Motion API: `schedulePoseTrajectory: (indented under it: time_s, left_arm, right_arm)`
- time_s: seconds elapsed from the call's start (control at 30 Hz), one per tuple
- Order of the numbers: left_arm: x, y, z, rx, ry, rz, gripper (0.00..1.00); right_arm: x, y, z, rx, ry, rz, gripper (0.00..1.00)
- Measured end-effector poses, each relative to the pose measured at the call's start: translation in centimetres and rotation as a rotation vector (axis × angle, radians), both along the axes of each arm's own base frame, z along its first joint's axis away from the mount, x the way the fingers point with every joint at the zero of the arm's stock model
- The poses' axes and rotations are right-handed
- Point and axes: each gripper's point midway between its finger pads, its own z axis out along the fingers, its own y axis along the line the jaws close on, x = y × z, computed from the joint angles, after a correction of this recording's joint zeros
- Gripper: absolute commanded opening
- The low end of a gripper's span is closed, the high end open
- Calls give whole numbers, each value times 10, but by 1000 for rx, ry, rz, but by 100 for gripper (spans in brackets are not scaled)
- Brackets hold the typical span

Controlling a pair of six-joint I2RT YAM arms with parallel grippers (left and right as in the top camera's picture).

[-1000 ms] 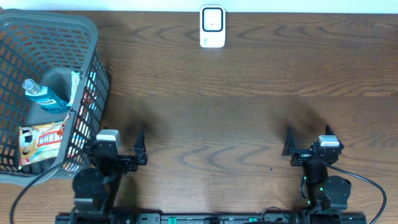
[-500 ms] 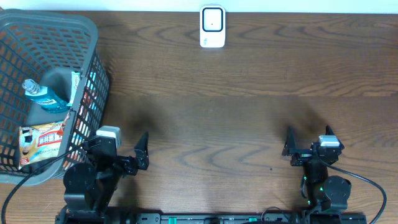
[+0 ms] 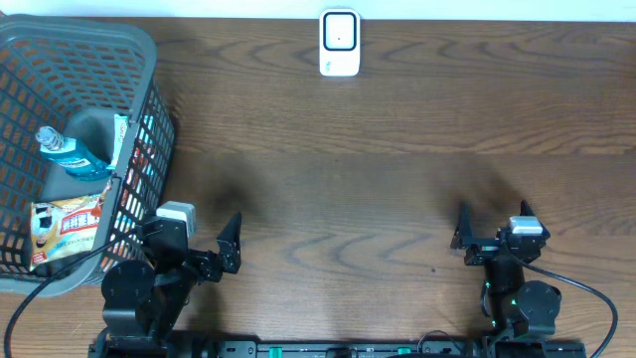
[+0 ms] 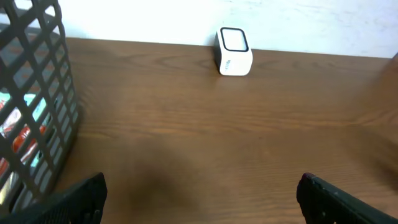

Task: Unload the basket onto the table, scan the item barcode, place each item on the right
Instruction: 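Raise the left gripper and move it toward the basket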

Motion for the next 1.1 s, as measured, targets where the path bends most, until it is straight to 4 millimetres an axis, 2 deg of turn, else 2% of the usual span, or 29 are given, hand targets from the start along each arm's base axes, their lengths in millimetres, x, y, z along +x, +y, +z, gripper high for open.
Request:
schedulePoseTrajectory:
  time_s: [0.3,0.67,1.1]
  left_arm:
    - [-2,0,-6,-23,35,11,98]
    - [-9,6,22,-22,4,41,98]
    - [-7,10,23,-48,22,82,98]
  right_arm:
    - [0,0,0,0,0,0,99]
    - [0,0,0,0,0,0,99]
    - [0,0,0,0,0,0,99]
